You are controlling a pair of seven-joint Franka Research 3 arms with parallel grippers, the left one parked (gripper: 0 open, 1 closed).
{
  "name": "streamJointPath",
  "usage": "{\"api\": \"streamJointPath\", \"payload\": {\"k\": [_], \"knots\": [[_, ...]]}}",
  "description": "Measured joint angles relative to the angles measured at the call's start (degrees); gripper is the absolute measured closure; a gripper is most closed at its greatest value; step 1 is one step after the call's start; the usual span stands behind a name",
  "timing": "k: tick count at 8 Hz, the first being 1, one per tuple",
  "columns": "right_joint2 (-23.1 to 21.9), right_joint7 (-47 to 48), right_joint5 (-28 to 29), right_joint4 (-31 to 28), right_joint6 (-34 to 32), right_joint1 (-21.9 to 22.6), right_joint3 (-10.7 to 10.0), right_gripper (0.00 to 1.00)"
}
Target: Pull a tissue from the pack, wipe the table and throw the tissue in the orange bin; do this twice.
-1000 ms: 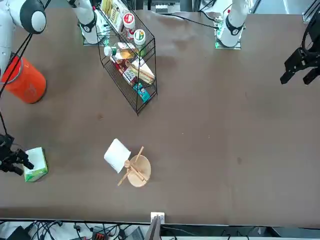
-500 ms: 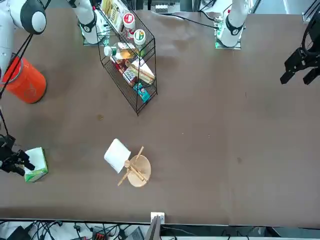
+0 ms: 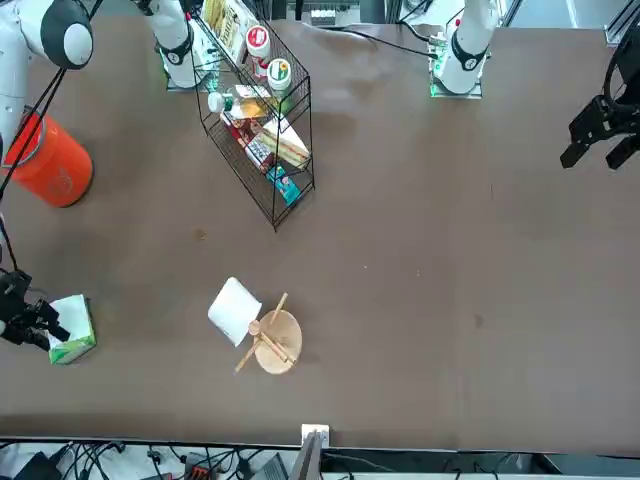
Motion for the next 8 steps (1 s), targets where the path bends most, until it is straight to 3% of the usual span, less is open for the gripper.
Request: {"api": "streamJointPath", "payload": {"k": [5,6,7,8], "knots": [[0.07,0.00,0.01,0.00,0.01,0.00,0.00,0.62],[0.07,0.00,0.01,0.01,0.02,0.00,0.00,0.69],[0.07,0.00,0.01,0.02,0.01,0.00,0.01,0.84],[0.06,0.00,0.01,0.13,0.01,0.00,0.03,0.91]]}}
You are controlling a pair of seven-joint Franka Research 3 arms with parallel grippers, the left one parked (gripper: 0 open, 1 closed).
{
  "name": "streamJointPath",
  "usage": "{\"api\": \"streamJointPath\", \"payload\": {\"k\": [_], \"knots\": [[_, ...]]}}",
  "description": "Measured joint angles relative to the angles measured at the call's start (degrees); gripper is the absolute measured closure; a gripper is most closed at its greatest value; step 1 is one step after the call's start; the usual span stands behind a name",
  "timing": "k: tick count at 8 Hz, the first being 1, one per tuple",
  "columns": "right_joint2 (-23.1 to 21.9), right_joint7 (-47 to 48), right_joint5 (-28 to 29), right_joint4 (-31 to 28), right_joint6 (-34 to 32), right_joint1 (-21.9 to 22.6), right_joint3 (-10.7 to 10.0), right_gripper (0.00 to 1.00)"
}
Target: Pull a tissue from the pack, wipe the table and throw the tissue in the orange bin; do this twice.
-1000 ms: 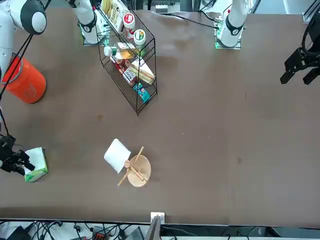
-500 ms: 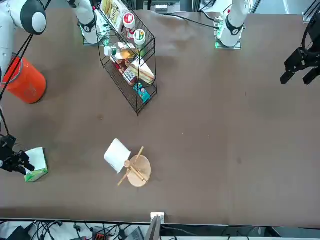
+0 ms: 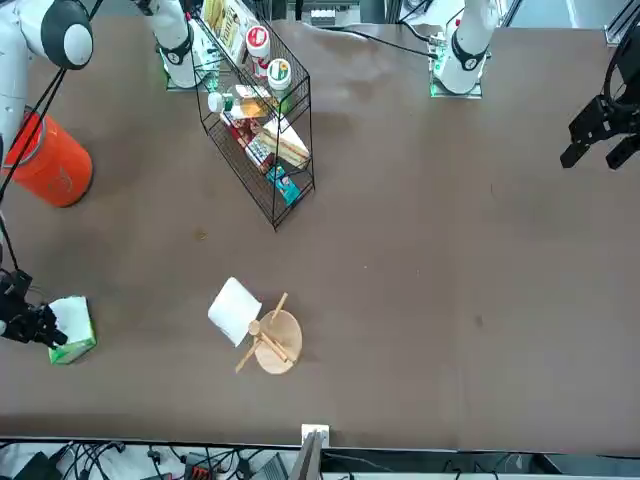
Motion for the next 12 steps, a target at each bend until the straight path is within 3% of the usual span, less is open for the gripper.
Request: {"api": "streamJointPath", "payload": {"k": [1,7,12], "knots": [[-0.05,0.00,0.00,0.21,-0.06,0.00,0.01,0.97],[-2.33,0.30,-0.27,2.16,-4.61,-0.02,-0.04,0.98],[-10.20,9.47,-11.60,3.71,-14.08,0.06,-0.02,0.98]]}}
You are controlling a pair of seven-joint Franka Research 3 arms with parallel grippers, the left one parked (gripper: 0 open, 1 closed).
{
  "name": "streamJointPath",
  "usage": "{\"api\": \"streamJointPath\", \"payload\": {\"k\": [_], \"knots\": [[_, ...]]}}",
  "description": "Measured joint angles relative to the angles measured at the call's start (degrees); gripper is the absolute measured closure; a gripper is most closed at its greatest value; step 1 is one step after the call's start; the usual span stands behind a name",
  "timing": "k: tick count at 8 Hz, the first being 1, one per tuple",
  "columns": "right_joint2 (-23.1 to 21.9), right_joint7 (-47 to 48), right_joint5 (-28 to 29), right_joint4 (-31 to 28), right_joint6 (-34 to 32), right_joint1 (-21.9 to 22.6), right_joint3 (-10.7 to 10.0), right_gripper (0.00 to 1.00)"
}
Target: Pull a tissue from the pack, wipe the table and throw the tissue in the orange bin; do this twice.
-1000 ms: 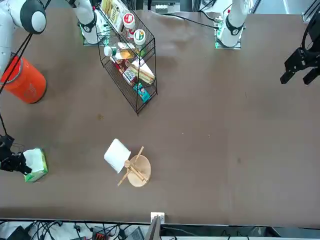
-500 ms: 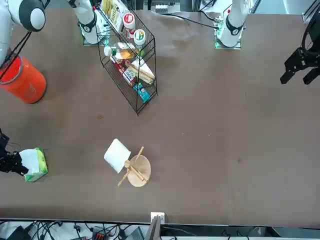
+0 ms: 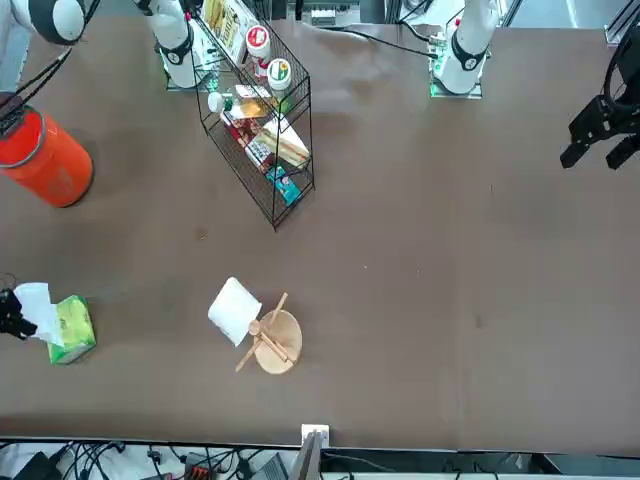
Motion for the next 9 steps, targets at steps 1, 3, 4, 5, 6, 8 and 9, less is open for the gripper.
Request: {"api": "streamJointPath", "payload": {"k": [1,3,4,5,6,8,9], "knots": [[-2.12,2.67,-2.46,0.08,-2.30,0.13,0.09,0.98],[-6.22,8.26,-6.87,0.27,-6.79,1.12,0.50,0.99],[-8.19,11.64,-8.70,0.30,-8.99,2.23,0.54,0.99],[-9.97,15.02,-10.22,0.30,-10.87,3.45,0.56,0.99],[-11.43,18.14,-11.24,0.30,-12.80,4.58,0.58,0.99],[-13.57,23.66,-12.32,0.28,-16.96,6.65,0.60,0.99],[-14.41,25.98,-13.03,0.28,-18.49,7.63,0.62,0.99]]}}
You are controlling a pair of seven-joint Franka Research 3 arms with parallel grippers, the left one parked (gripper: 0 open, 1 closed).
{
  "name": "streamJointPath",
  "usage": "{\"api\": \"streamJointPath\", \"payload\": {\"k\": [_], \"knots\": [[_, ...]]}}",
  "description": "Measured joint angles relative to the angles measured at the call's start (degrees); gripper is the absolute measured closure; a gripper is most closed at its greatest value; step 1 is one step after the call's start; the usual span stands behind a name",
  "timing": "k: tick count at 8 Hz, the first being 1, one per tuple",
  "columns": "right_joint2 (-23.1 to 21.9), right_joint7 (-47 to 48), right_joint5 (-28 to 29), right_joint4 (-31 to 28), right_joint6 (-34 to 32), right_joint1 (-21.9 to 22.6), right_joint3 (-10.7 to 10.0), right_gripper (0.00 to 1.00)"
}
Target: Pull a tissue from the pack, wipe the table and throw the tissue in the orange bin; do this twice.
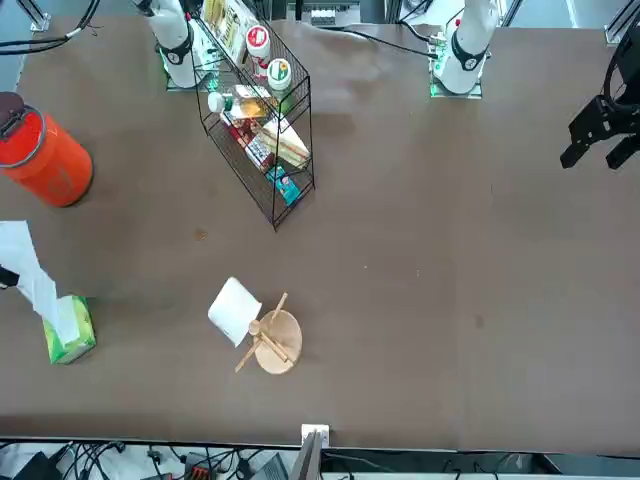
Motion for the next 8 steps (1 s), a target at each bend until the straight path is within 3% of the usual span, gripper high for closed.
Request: {"api": "streamJointPath", "payload": {"k": [8], "knots": [[-3.96,17.66,-0.79,-0.50,-10.41,7.79,0.40,0.99]]}}
